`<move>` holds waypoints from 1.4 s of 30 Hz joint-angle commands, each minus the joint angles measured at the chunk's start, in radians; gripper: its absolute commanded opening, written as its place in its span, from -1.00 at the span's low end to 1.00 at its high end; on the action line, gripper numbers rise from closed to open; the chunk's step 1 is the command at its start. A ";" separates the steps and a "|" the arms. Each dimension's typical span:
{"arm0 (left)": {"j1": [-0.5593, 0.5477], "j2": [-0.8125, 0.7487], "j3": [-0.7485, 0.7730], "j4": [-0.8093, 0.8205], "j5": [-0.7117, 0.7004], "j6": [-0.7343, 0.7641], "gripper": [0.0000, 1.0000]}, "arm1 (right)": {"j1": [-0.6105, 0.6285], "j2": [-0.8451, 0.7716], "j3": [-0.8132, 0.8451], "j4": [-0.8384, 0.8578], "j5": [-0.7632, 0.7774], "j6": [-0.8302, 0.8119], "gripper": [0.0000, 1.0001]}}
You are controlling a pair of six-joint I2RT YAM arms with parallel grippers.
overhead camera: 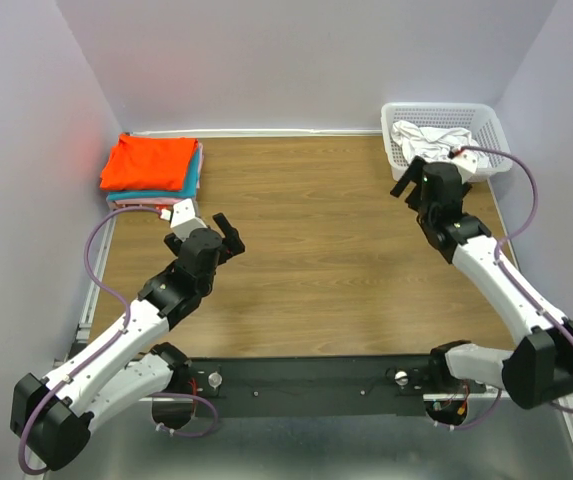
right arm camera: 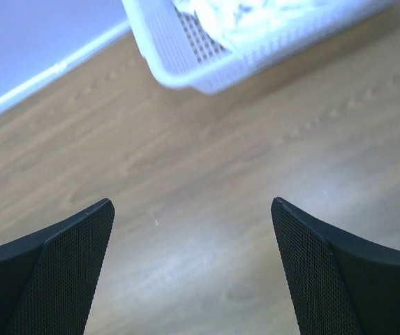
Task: Fold and stack the t-shirts
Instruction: Grab the tshirt from the pile
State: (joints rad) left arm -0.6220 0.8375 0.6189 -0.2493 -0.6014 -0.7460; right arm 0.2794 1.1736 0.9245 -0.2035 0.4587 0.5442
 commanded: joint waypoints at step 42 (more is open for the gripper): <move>0.001 0.046 0.033 0.133 -0.043 0.039 0.97 | -0.407 1.575 1.553 -0.051 -0.379 -0.372 0.99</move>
State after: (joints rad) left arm -0.6220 0.8833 0.6182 -0.0986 -0.5915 -0.6857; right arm -0.1200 2.7258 2.4676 -0.2401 0.1539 0.1638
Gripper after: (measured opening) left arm 0.983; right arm 0.997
